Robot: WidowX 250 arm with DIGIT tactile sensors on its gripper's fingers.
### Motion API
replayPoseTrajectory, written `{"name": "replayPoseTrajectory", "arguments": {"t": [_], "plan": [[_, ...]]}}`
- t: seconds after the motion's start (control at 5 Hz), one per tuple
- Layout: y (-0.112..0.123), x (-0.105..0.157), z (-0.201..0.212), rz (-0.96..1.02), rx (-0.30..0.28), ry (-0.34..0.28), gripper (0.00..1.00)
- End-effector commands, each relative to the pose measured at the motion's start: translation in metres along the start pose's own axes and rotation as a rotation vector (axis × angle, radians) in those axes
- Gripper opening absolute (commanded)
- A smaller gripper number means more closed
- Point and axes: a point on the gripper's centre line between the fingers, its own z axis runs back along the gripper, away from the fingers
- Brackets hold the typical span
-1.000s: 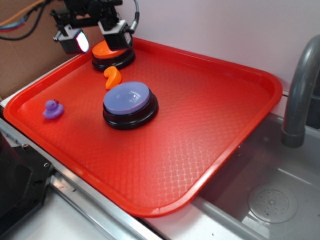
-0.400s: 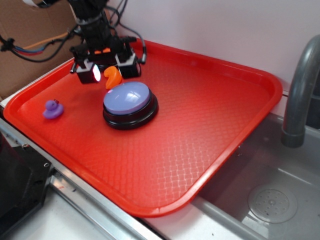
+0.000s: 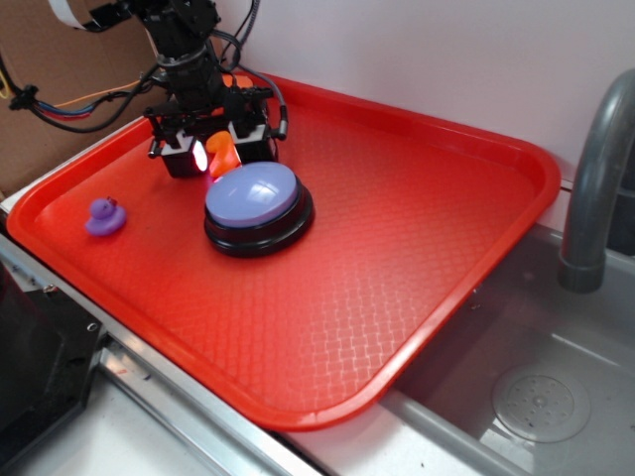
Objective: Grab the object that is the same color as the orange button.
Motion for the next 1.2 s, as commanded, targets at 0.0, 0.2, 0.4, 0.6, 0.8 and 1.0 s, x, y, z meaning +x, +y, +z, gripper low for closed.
{"name": "replayPoseTrajectory", "arguments": {"t": [0.0, 0.2, 0.4, 0.6, 0.8, 1.0], "plan": [[0.007, 0.013, 0.004, -0.009, -0.02, -0.059, 0.0], [0.005, 0.011, 0.006, -0.022, -0.032, -0.053, 0.0], [0.0, 0.01, 0.018, -0.067, -0.035, -0.062, 0.0], [-0.013, 0.008, 0.042, -0.162, -0.031, -0.094, 0.0], [-0.041, -0.001, 0.076, -0.312, -0.032, -0.125, 0.0], [-0.077, -0.021, 0.103, -0.513, -0.061, -0.128, 0.0]]}}
